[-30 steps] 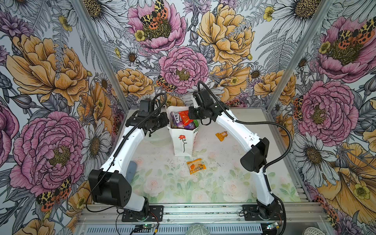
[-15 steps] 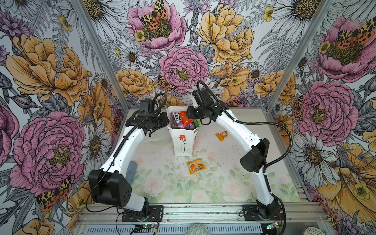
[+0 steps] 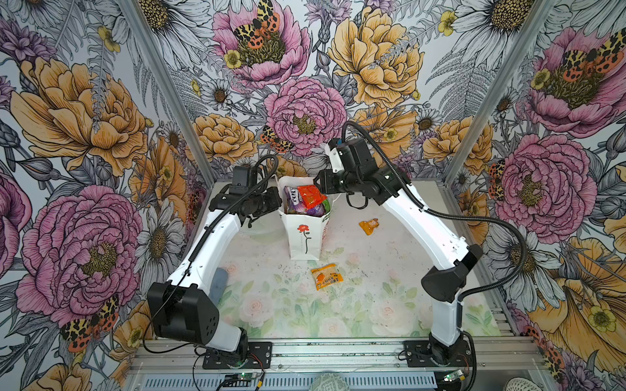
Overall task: Place the snacks into the paper bag
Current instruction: 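Raise the right gripper and move it to the yellow-orange snack packet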
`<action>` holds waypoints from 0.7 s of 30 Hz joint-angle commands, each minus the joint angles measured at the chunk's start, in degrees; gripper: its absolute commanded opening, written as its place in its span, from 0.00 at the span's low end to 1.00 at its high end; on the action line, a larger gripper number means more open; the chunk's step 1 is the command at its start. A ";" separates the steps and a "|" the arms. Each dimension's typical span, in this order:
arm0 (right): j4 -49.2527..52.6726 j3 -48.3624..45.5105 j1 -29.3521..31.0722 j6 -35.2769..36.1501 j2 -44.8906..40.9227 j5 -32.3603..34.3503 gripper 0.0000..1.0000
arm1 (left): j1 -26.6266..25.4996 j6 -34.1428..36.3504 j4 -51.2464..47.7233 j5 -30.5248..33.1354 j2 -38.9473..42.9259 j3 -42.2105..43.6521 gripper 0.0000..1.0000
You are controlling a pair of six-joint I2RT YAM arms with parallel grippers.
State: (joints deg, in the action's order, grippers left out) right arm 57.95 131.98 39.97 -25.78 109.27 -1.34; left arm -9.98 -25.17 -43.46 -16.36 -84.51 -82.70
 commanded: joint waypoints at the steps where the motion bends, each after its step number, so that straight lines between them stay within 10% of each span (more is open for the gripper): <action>1: 1.37 -5.80 0.55 3.03 -7.91 3.65 0.51 | -0.55 0.26 2.07 -0.56 2.02 0.33 0.02; 21: -12.65 -57.39 -0.32 -3.77 -35.60 10.06 0.51 | -0.68 0.83 2.00 0.89 2.59 0.34 0.02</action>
State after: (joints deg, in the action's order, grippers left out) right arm 50.43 76.79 40.05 -26.55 75.07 9.32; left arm -10.70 -25.15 -43.46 -15.92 -84.31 -82.70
